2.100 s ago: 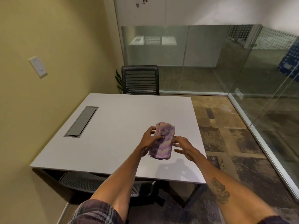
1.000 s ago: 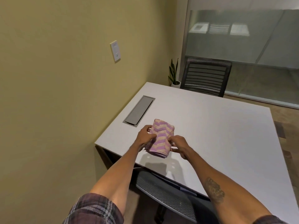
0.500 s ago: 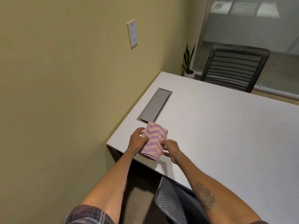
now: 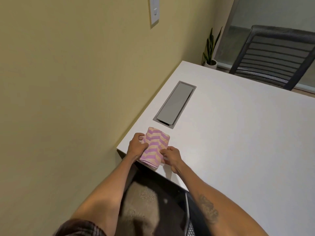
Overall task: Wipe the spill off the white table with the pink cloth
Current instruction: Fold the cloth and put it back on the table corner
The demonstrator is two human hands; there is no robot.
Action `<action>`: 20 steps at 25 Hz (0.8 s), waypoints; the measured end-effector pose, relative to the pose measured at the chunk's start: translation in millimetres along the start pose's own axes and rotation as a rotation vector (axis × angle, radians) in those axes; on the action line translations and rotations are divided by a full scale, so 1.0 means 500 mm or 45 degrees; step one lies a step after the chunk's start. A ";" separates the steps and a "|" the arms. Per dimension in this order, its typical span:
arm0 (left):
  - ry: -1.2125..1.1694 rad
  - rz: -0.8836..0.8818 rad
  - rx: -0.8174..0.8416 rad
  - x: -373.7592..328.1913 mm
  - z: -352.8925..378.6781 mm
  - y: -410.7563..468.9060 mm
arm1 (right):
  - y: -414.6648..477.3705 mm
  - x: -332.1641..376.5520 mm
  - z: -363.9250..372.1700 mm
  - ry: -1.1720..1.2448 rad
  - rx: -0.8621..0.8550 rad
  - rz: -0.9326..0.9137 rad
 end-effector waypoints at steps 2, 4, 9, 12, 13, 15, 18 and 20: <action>-0.001 -0.019 -0.002 0.018 0.000 0.025 | 0.024 -0.003 0.010 -0.002 0.002 -0.006; -0.003 -0.029 0.003 0.029 0.008 0.045 | 0.045 -0.006 0.012 -0.016 -0.015 -0.006; 0.035 -0.022 0.040 0.043 0.036 0.074 | 0.072 -0.023 0.013 -0.016 -0.044 0.060; 0.041 -0.045 0.052 0.051 0.045 0.080 | 0.075 -0.023 0.015 -0.045 -0.010 0.101; 0.045 -0.057 0.057 0.053 0.046 0.079 | 0.073 -0.022 0.015 -0.072 0.008 0.122; 0.071 -0.075 0.058 0.057 0.048 0.077 | 0.064 -0.021 0.014 -0.127 0.055 0.162; 0.128 -0.107 0.055 0.049 0.050 0.070 | 0.055 -0.018 0.004 -0.260 0.067 0.195; 0.162 -0.095 0.053 0.028 0.052 0.054 | 0.042 -0.008 -0.007 -0.337 0.028 0.186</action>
Point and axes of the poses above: each hand's wrist, its own y-axis towards the middle knuckle, its own z-axis out of the palm, x = y × z, the point moved 6 cm from there along y, towards the middle knuckle, and after that the axes turned 4 degrees about x, right-handed, at the moved point
